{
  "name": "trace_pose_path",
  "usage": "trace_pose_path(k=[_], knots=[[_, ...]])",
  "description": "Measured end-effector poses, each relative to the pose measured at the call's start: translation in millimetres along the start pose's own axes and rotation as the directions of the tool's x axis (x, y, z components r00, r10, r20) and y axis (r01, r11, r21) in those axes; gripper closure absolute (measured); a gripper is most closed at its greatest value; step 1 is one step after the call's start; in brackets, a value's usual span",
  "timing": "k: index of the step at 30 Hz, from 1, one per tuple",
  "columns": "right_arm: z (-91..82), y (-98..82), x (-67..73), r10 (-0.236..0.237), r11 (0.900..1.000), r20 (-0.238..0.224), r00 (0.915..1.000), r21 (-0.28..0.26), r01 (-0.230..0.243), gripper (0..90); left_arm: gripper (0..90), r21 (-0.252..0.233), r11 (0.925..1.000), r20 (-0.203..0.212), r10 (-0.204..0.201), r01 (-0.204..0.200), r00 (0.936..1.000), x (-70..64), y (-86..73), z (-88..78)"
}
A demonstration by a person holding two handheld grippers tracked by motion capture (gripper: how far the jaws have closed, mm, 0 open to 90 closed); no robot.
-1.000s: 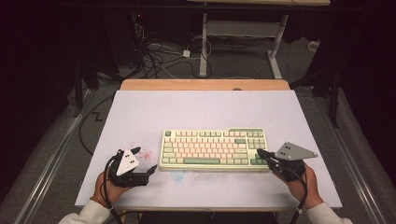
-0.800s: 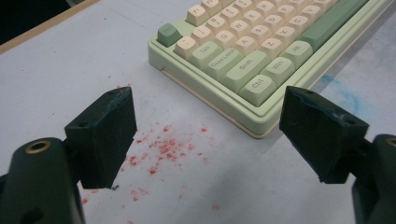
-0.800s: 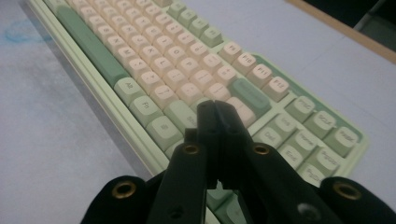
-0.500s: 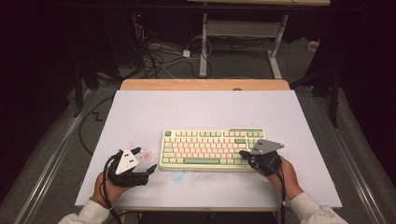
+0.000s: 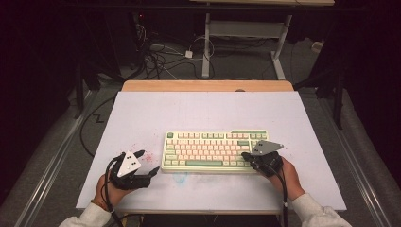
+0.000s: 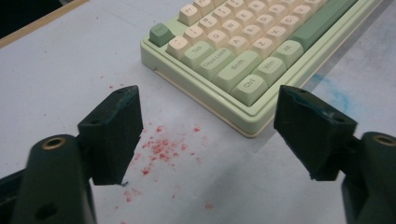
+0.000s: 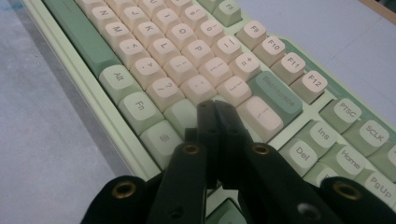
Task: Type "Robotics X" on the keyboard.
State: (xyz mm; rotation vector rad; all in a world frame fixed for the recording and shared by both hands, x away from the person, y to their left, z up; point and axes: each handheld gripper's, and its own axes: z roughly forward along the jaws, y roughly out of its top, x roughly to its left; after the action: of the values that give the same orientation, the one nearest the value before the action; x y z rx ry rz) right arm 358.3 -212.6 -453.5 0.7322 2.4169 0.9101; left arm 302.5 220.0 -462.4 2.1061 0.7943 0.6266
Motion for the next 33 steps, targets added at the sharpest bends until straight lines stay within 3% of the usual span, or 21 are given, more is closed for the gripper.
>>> trace_pose_path(k=[4, 5, 8, 14, 22, 26, 32, 33], knots=[[0.9, -1.3, -0.9, 0.007, 1.0, -0.002, 1.0, -0.007, -0.007, 90.0, 31.6, 0.001, 0.9999, 0.019, -0.011, 0.011, 0.9998, 0.7, 2.6, -0.1], [0.7, -1.7, -0.6, 0.01, 1.0, 0.0, 0.9999, -0.007, -0.01, 90.0, 44.5, 0.017, 0.9998, 0.031, -0.008, 0.007, 0.9995, 1.0, 5.0, 0.8], [0.5, -2.4, -0.4, 0.017, 1.0, -0.001, 0.9998, -0.008, -0.017, 90.0, 63.4, 0.024, 0.9997, 0.048, 0.004, -0.006, 0.9988, 0.7, 8.3, 1.6], [0.7, -3.1, -0.5, 0.018, 1.0, -0.001, 0.9998, -0.013, -0.018, 90.0, 86.2, 0.044, 0.9988, 0.077, 0.018, -0.022, 0.9969, 0.6, 26.9, 11.2], [0.8, -3.3, 0.0, 0.019, 1.0, 0.004, 0.9998, -0.014, -0.019, 90.0, 87.7, 0.074, 0.9948, 0.093, 0.063, -0.07, 0.9937, -3.2, 46.5, 23.9], [0.8, -3.4, 0.2, 0.021, 1.0, 0.005, 0.9998, -0.014, -0.021, 90.0, 87.6, 0.099, 0.9904, 0.12, 0.084, -0.096, 0.9892, -4.9, 63.0, 36.5], [0.8, -3.8, 0.2, 0.024, 1.0, 0.005, 0.9997, -0.017, -0.024, 90.0, 87.5, 0.128, 0.9847, 0.153, 0.098, -0.118, 0.9833, -5.3, 77.6, 48.3], [0.8, -3.9, 0.2, 0.024, 1.0, 0.004, 0.9997, -0.017, -0.024, 90.0, 87.5, 0.13, 0.9856, 0.169, 0.086, -0.108, 0.9818, -4.8, 82.0, 52.3]])
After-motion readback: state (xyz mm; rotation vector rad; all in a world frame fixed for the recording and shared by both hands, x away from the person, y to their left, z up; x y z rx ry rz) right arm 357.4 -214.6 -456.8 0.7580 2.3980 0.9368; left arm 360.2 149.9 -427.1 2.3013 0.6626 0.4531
